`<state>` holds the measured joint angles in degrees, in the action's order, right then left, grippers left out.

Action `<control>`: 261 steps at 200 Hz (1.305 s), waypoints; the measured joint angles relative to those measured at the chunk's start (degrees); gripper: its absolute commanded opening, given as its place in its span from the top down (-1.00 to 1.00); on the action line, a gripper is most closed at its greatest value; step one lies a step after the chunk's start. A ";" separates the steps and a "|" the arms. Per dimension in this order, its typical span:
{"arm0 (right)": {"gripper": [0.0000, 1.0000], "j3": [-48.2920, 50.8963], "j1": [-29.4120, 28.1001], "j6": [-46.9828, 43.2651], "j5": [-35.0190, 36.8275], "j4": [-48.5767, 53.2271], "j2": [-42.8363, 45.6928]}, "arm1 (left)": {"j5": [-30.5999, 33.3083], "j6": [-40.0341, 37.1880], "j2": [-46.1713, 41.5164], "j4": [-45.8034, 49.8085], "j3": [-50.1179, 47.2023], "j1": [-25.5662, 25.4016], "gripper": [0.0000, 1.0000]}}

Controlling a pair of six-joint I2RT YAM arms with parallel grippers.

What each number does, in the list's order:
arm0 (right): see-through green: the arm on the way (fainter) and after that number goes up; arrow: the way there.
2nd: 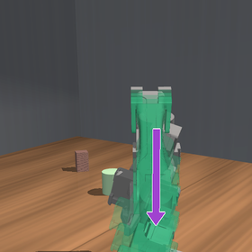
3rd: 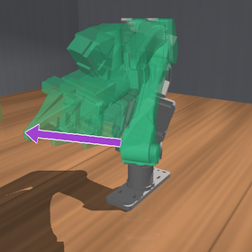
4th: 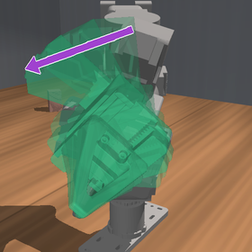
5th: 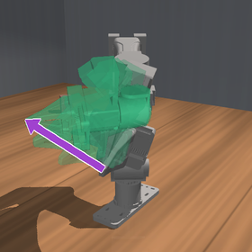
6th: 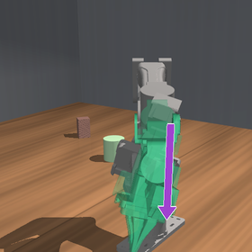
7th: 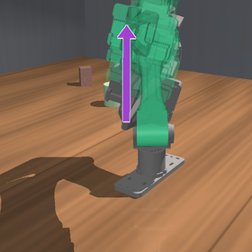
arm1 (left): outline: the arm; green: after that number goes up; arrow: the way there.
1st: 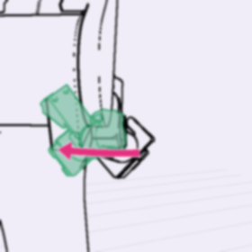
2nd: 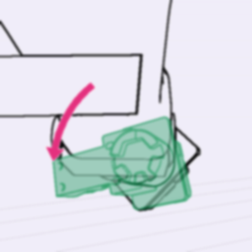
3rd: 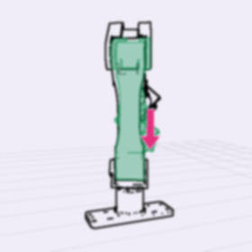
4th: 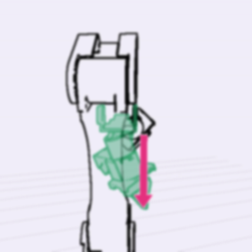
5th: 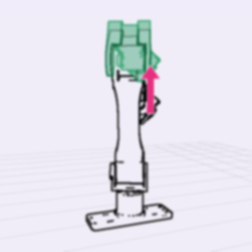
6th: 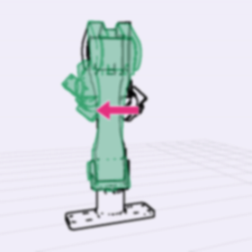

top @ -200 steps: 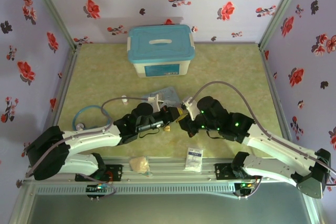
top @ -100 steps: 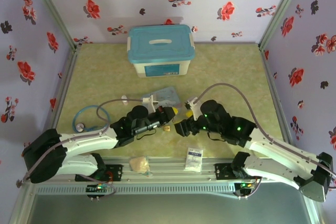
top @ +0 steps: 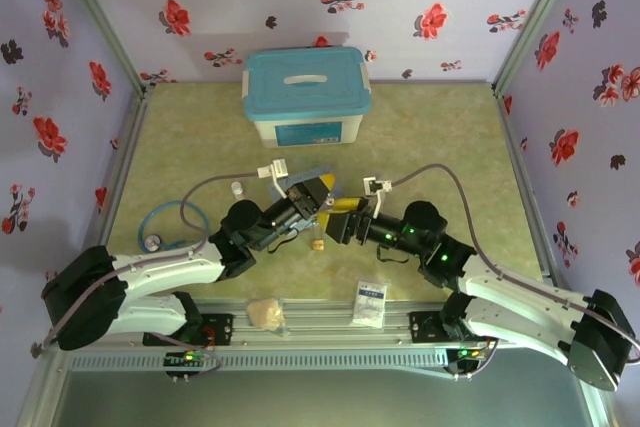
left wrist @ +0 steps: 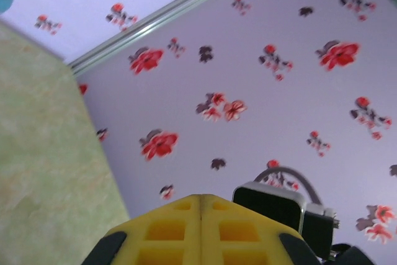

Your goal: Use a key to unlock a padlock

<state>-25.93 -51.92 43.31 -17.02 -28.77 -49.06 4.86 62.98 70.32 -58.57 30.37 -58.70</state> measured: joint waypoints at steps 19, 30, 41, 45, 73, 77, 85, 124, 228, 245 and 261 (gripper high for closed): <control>-0.59 1.14 1.09 2.14 -0.20 -4.79 0.59 | 1.44 -0.63 -0.04 -2.58 0.00 0.00 1.00; -0.54 1.79 2.19 3.78 -0.22 -7.45 0.48 | 2.03 -1.05 -0.04 -3.78 -0.04 0.00 1.00; -0.49 2.27 3.32 5.46 -0.37 -10.27 -0.04 | 2.67 -1.40 -0.13 -4.98 -0.11 0.00 1.00; -0.47 2.34 3.61 5.99 -0.39 -11.15 -0.28 | 2.84 -1.51 -0.22 -5.35 -0.11 0.00 1.00; -0.31 2.25 4.83 9.40 -1.25 -18.14 -3.72 | 3.80 -2.14 -0.35 -7.34 -0.11 0.00 1.00; -0.29 2.19 4.85 10.05 -1.51 -18.88 -4.24 | 3.91 -2.16 -0.35 -7.48 -0.11 0.00 1.00; -0.27 1.95 4.85 10.84 -2.08 -20.70 -5.64 | 4.09 -2.36 -0.35 -7.74 -0.11 0.00 1.00; 0.02 1.73 4.85 14.25 -4.00 -27.82 -10.34 | 5.03 -3.37 -0.35 -9.81 -0.11 0.00 1.00; 0.82 1.20 4.81 18.51 -5.84 -37.81 -16.00 | 7.58 -3.80 -0.33 -11.82 -0.55 0.00 1.00; 0.44 1.14 4.81 18.23 -5.88 -37.79 -16.17 | 7.87 -3.82 -0.33 -12.17 -0.59 0.00 1.00; 0.33 1.01 4.79 18.49 -5.92 -37.68 -16.26 | 8.15 -3.82 -0.33 -12.41 -0.94 0.00 1.00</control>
<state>-24.93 -47.13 61.80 -22.94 -66.46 -65.32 13.02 59.16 70.00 -70.98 29.43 -58.70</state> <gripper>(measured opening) 0.298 0.043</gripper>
